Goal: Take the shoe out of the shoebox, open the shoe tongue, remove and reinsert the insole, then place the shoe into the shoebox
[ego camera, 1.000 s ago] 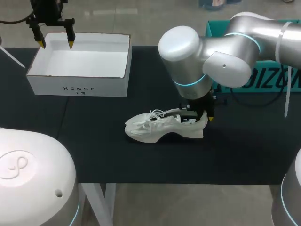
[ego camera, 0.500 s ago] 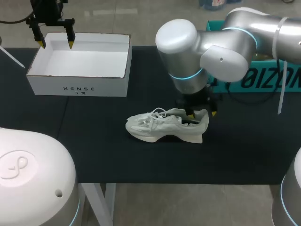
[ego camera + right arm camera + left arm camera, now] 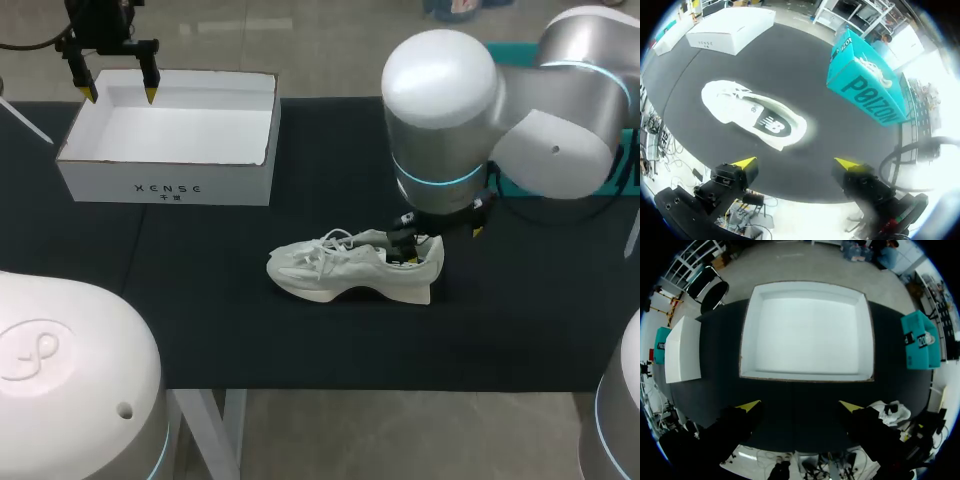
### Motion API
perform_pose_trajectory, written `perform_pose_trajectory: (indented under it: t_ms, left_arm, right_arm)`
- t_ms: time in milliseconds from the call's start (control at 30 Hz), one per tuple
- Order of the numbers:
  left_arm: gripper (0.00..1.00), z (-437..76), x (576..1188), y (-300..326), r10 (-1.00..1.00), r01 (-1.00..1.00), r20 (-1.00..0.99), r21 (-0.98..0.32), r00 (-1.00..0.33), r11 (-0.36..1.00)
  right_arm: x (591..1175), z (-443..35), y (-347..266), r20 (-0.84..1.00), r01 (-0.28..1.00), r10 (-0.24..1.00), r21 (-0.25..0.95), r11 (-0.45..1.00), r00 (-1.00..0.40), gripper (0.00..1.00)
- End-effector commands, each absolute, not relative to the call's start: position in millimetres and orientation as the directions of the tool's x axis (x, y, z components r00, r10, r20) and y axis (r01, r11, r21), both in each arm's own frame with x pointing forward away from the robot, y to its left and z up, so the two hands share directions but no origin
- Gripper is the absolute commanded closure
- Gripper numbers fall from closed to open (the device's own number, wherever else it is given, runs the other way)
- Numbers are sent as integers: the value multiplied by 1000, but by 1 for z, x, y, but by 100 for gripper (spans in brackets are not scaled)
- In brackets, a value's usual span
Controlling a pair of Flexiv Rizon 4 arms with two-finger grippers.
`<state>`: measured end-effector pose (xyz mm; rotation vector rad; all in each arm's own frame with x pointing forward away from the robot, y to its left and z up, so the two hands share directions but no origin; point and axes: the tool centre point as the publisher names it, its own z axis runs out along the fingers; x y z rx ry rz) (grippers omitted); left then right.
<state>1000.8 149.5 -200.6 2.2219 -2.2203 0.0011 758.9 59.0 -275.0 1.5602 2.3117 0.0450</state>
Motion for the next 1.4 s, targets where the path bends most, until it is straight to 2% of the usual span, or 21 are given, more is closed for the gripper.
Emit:
perform_pose_trajectory:
  t_ms: [33, 700, 967, 1033, 1400]
  left_arm:
    - [0, -201, 1000, 150, -1000, -1000, 1, 0, 1, -1]
    - [0, -201, 1000, 150, -1000, -1000, 1, 0, 1, -1]
    - [0, -201, 1000, 150, -1000, -1000, 1, 0, 1, -1]
    - [0, -201, 1000, 150, -1000, -1000, 1, 0, 1, -1]
    - [0, -201, 1000, 150, -1000, -1000, 1, 0, 1, -1]
  right_arm:
    - [756, -277, 44, -101, 486, 576, 431, 760, -812, 0]
    - [756, -277, 44, -101, 486, 576, 431, 760, -812, 0]
    - [771, -257, 32, -135, 232, 411, 650, 723, -902, 0]
    - [774, -254, 33, -157, 179, 353, 638, 749, -922, 0]
    - [774, -254, 33, -157, 179, 353, 638, 749, -922, 0]
